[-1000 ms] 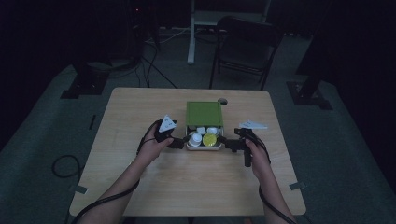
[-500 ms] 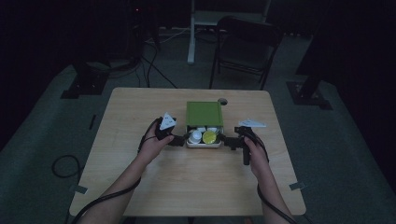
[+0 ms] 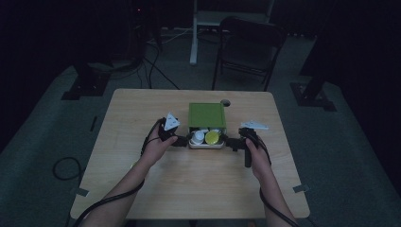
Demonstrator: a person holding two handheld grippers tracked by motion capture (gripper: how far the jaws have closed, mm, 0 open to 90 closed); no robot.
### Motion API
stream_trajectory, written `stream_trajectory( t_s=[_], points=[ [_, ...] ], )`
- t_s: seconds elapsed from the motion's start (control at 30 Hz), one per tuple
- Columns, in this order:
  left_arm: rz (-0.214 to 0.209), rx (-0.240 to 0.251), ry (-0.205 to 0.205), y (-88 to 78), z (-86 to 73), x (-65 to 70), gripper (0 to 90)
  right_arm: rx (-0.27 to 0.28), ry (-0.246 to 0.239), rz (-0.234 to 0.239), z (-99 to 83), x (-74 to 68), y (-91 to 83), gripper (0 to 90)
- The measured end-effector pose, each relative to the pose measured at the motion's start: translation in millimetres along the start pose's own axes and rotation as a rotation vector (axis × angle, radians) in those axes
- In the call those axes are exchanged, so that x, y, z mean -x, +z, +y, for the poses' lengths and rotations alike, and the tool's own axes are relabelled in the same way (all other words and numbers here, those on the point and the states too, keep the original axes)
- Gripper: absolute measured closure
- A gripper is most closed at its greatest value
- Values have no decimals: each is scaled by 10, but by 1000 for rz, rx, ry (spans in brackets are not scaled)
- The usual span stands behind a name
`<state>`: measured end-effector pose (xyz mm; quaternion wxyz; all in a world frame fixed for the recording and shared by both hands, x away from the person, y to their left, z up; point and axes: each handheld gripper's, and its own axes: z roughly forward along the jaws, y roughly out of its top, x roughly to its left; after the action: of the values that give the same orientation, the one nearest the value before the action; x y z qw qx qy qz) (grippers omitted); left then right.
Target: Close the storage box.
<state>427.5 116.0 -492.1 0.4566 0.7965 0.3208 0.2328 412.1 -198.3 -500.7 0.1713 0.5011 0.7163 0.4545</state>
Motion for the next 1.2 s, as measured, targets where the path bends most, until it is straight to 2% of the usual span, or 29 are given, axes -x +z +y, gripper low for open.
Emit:
stream_trajectory(
  t_s=[0.17, 0.27, 0.43, 0.67, 0.93, 1.2],
  points=[
    [-6, -7, -23, 4, 2, 10, 83, 4, 10, 1, -11, -6, -2, 101],
    [-40, 0, -35, -10, -13, 63, 83, 2, 15, 20, -43, -15, -1, 102],
    [-66, -13, -58, -34, -39, 117, 83, 2, 0, 25, -77, -42, 13, 102],
    [-61, 26, -69, -149, 25, 123, 83, 24, -23, 30, -34, -77, -24, 102],
    [-66, 34, -78, -281, 48, 151, 83, 38, -37, 24, -44, -87, -141, 101],
    [-70, 21, -78, -363, -14, 192, 83, 38, -33, 13, -83, -39, -249, 102]
  ],
)
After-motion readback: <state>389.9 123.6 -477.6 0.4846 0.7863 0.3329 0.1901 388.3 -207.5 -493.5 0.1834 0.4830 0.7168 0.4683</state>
